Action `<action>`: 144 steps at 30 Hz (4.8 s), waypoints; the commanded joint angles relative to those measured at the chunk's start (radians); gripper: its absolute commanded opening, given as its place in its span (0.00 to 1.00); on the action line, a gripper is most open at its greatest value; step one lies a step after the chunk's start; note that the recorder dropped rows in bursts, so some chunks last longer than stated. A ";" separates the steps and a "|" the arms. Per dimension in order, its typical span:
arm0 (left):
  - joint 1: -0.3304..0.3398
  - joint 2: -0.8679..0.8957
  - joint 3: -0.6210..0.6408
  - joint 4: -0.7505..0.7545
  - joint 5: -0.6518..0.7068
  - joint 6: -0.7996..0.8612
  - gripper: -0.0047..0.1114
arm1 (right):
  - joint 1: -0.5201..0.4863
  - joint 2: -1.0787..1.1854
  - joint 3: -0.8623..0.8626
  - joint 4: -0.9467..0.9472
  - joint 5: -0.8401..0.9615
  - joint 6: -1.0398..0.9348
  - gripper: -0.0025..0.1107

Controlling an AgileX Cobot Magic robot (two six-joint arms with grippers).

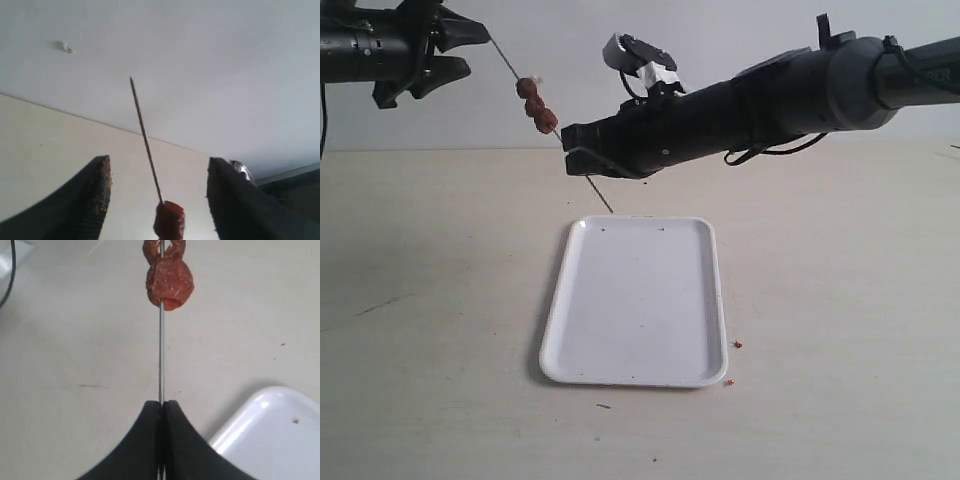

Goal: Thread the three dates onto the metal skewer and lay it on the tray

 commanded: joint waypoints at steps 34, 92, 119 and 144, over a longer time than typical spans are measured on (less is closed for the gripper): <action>0.081 -0.010 0.411 -0.113 0.527 0.548 0.04 | 0.164 -0.319 0.628 -0.457 -0.483 0.993 0.02; 0.081 -2.003 1.286 -0.113 -0.513 0.613 0.04 | 0.303 -1.368 0.947 -0.327 -0.893 0.048 0.02; 0.081 -2.019 1.294 -0.113 -0.449 0.635 0.04 | 0.303 -1.426 0.947 -0.332 -0.893 0.047 0.02; 0.083 -2.019 1.513 1.676 -0.420 -1.077 0.04 | 0.303 -1.426 0.947 -0.334 -0.893 0.047 0.02</action>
